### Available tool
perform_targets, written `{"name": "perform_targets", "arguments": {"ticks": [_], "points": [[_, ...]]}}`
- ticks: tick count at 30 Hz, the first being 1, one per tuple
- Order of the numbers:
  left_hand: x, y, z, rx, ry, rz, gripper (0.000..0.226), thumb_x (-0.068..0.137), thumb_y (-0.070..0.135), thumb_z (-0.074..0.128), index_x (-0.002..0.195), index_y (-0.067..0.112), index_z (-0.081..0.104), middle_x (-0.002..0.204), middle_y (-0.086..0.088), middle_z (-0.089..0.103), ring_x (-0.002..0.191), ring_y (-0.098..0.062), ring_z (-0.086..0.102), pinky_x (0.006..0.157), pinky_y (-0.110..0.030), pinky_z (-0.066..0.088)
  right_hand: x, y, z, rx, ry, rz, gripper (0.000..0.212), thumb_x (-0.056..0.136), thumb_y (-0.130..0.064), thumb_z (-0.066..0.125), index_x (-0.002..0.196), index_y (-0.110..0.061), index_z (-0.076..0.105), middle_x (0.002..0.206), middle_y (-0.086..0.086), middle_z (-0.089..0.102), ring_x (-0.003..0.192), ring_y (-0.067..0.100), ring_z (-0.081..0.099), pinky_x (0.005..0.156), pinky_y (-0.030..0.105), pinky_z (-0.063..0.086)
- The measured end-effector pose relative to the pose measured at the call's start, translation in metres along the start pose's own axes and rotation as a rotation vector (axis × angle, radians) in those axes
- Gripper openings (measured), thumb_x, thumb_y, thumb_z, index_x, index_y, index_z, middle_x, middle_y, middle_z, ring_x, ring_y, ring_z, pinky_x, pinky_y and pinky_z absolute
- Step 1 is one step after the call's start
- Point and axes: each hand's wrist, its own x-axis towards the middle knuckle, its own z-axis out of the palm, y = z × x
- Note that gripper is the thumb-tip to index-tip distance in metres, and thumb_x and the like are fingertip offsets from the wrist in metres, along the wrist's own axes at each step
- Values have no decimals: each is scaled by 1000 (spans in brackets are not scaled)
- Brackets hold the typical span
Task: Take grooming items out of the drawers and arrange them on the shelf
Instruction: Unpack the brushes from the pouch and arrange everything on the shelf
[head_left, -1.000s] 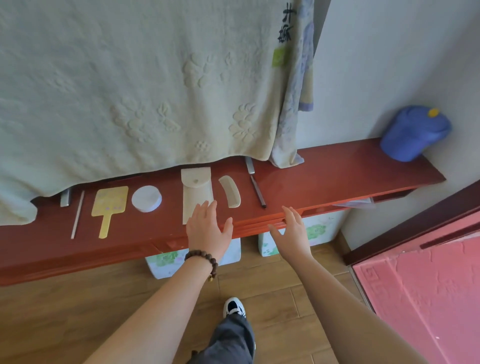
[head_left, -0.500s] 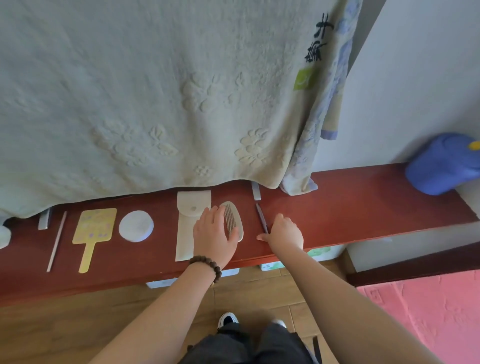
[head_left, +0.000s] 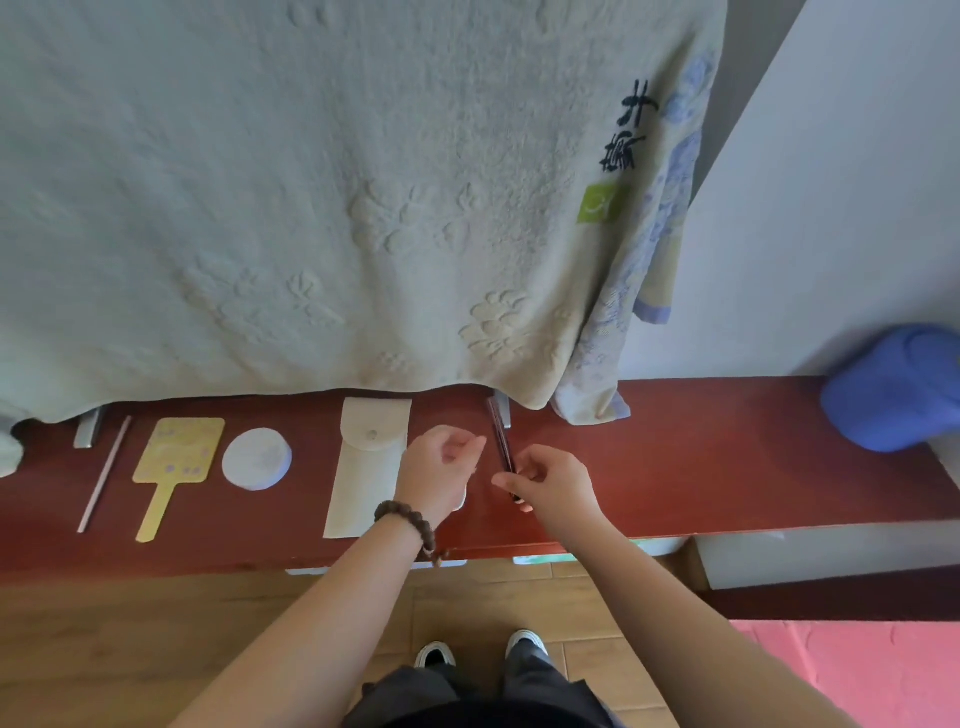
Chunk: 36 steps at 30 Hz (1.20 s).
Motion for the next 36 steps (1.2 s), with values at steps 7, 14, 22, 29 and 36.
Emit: {"name": "perform_targets", "arguments": {"ticks": [7, 14, 22, 29, 36], "points": [[-7, 32, -5, -438, -218, -15, 15, 85, 6, 67, 100, 6, 69, 93, -15, 72, 85, -25, 71, 77, -37, 58, -15, -26, -21, 1, -58, -142, 18, 74, -27, 78, 75, -17, 64, 68, 1, 66, 59, 13, 64, 58, 19, 54], [-11, 47, -14, -478, -295, -8, 11, 88, 5, 63, 97, 9, 68, 85, -9, 71, 82, -26, 71, 69, -35, 58, -4, -48, -51, 2, 26, -241, 19, 83, -33, 69, 95, -18, 68, 83, -7, 68, 73, 0, 60, 67, 10, 43], [-10, 54, -18, -447, -404, -21, 12, 88, 5, 62, 98, 7, 68, 84, -10, 70, 81, -25, 71, 66, -32, 56, 18, -68, -59, 196, -257, -326, 28, 94, -7, 54, 118, -19, 62, 108, -6, 71, 104, 2, 64, 97, 19, 44], [-11, 50, -17, -330, -489, -63, 11, 88, 6, 63, 97, 6, 69, 83, -10, 71, 79, -21, 71, 63, -28, 56, 20, -66, -59, 544, -286, -195, 22, 90, 5, 54, 108, -2, 64, 96, 14, 72, 91, 23, 71, 81, 32, 58], [-25, 23, -10, -151, -424, -143, 11, 83, 6, 70, 94, 3, 69, 84, -9, 72, 80, -22, 72, 72, -39, 60, 34, -82, -81, 713, -77, -182, 17, 91, 6, 53, 105, 5, 61, 83, 12, 71, 75, 16, 72, 69, 23, 58]]}}
